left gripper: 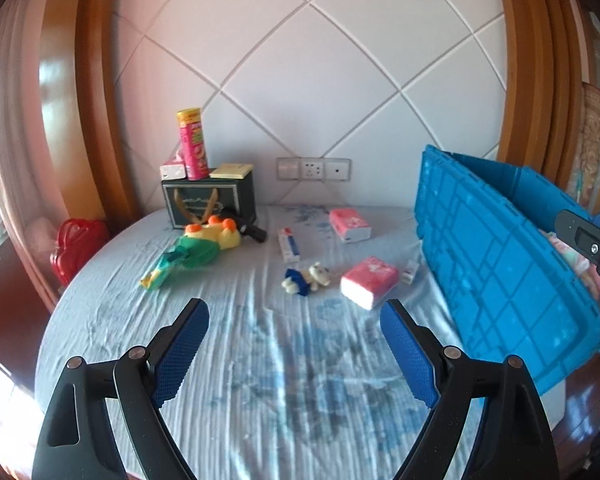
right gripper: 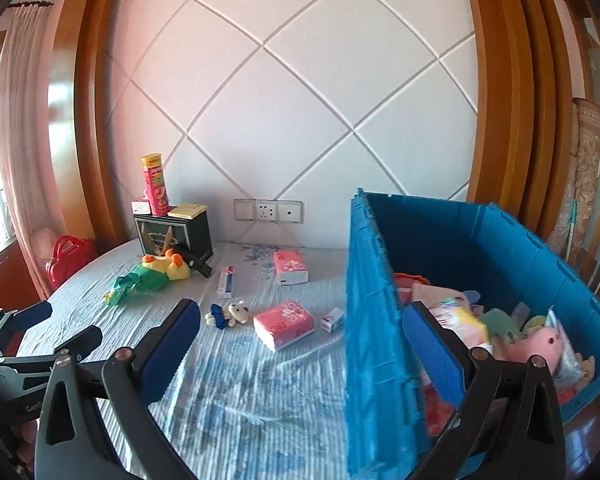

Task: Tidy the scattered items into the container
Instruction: 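Move both tools back over the table toward the green duck plush, then grasp the teal wipes pack with the left gripper while the right gripper grasps the teddy bear, then carry the wipes pack and teddy bear over the blue crate and open both grippers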

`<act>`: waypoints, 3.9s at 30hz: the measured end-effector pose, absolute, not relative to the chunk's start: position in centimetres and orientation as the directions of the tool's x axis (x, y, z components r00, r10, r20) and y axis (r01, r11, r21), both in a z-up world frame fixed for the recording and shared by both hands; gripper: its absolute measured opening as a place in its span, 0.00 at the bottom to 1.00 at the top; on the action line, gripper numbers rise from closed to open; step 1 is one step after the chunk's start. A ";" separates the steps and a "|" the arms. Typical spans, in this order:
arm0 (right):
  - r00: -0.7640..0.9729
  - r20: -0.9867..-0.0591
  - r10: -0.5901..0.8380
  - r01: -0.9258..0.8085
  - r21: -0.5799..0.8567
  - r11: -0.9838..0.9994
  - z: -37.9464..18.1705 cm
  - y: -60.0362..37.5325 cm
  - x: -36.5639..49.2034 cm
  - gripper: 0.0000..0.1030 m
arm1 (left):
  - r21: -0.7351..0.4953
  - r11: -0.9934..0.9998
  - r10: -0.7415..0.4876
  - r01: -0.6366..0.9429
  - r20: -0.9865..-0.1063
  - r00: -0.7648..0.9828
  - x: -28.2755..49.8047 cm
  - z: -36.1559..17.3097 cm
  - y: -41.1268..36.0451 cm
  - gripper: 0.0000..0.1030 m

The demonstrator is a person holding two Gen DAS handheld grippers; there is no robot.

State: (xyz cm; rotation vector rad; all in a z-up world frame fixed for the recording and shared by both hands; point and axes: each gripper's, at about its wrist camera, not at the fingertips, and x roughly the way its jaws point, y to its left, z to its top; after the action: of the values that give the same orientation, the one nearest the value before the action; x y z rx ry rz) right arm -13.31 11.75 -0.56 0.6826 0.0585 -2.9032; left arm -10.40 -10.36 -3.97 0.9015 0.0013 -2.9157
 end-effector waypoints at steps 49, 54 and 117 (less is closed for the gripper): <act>-0.476 -0.839 -0.265 0.279 0.142 -0.950 -19.1 -18.5 -40.7 1.00 | 0.092 -0.928 -0.267 0.361 -0.840 -0.472 -35.6 -20.0 -47.9 0.86; -0.493 -0.846 -0.203 0.217 0.107 -0.970 -20.0 -17.4 -41.5 1.00 | 0.062 -0.965 -0.193 0.254 -0.826 -0.530 -38.5 -19.6 -45.7 0.86; -0.675 -0.719 -0.162 0.237 -0.003 -0.972 -13.1 -9.3 -33.2 0.68 | 0.054 -0.987 -0.148 0.149 -0.649 -0.747 -29.0 -10.6 -31.4 0.20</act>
State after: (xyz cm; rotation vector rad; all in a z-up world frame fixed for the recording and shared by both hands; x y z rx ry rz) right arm -33.16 -9.35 -13.05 1.1401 0.1412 -2.6874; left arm -28.99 -31.37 -10.63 1.0380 0.0024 -2.7960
